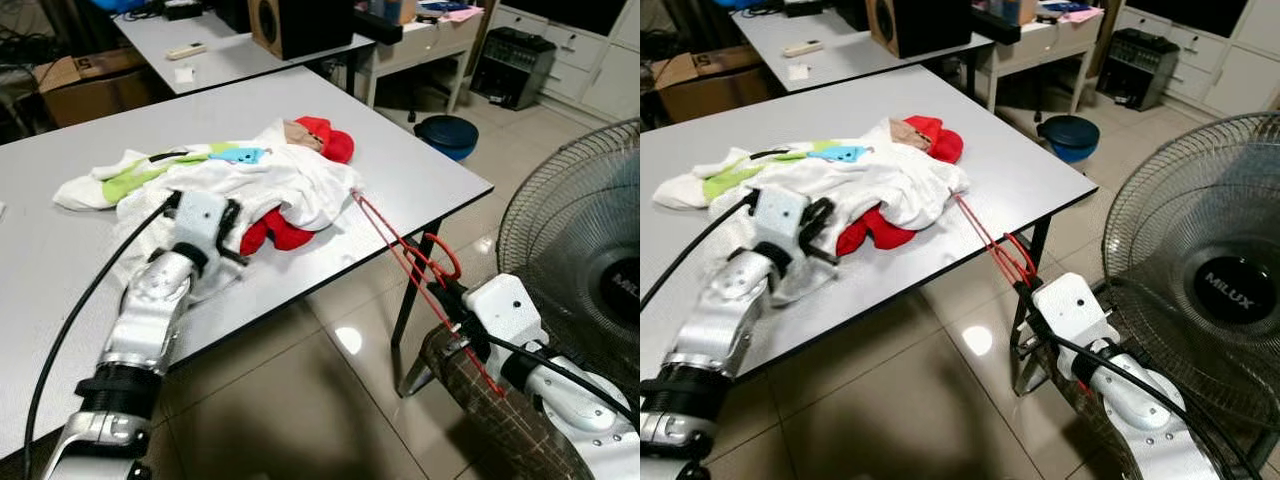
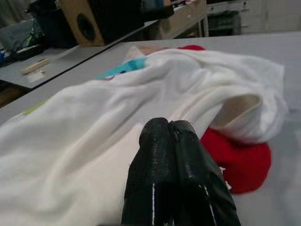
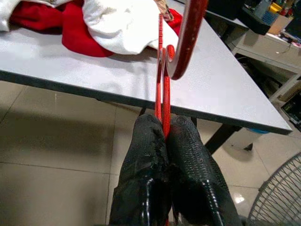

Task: Hang hanger

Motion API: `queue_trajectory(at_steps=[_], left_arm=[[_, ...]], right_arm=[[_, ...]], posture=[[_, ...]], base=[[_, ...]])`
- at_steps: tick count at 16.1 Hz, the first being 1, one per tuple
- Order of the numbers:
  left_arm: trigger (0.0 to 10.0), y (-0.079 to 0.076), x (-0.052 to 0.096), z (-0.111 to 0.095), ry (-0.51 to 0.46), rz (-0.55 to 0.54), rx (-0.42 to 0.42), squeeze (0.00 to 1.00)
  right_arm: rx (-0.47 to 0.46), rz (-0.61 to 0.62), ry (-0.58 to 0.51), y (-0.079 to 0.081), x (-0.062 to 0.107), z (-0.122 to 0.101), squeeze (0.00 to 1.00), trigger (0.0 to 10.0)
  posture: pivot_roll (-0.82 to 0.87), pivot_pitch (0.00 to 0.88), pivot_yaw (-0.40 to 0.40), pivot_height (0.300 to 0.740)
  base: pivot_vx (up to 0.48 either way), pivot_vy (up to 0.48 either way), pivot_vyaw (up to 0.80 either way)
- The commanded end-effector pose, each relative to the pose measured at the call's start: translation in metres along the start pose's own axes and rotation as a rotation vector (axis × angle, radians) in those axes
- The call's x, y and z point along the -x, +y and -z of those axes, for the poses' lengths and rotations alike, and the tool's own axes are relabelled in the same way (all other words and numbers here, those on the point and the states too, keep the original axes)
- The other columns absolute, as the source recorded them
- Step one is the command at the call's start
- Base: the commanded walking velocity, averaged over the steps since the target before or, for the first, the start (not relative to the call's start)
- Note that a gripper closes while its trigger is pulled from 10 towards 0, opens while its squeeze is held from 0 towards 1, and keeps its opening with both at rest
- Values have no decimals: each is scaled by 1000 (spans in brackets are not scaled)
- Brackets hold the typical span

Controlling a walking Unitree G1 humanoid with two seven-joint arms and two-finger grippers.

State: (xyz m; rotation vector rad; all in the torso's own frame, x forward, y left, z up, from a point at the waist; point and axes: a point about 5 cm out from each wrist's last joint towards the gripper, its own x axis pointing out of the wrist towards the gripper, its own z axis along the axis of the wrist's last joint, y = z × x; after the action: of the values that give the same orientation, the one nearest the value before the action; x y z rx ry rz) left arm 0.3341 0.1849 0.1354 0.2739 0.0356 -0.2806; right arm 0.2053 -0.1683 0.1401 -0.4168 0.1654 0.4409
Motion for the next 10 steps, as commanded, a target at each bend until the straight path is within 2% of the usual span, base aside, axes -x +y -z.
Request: queue_trajectory(at_steps=[1,3,4,5,6,7,8,9,10], left_arm=[[0,16,-4,-14,-46,-76,45,0],[0,29,-3,-22,-76,-101,58,0],[0,40,-1,-28,-81,-99,64,0],[0,36,-1,-29,-50,9,55,0],[0,21,-1,-26,-16,129,41,0],[10000,4,-1,-21,15,223,53,0],[10000,-10,-3,-16,37,271,62,925],[10000,-15,-9,-11,53,229,64,1000],[10000,-13,-17,-9,69,143,10,1000]], right_arm=[[10,3,-10,-1,0,-1,0,10000],[10,3,-8,-1,1,-1,0,10000],[10,1,-6,-1,2,0,0,10000],[9,-2,-5,0,1,0,0,10000],[9,-7,-6,0,1,0,0,10000],[12,-14,-7,1,-1,0,0,10000],[15,-20,-9,2,-3,0,0,10000],[17,-22,-12,2,-4,-1,0,10000],[18,-24,-13,3,-4,-1,0,10000]], posture=[[-116,0,52,740],[-117,0,52,740],[-112,0,50,740],[-106,0,46,740],[-106,0,46,740],[-101,0,42,740],[-99,0,43,740],[-100,0,44,740],[-102,0,45,740]], base=[[0,0,0],[0,0,0],[0,0,0],[0,0,0],[0,0,0],[0,0,0],[0,0,0],[0,0,0],[0,0,0]])
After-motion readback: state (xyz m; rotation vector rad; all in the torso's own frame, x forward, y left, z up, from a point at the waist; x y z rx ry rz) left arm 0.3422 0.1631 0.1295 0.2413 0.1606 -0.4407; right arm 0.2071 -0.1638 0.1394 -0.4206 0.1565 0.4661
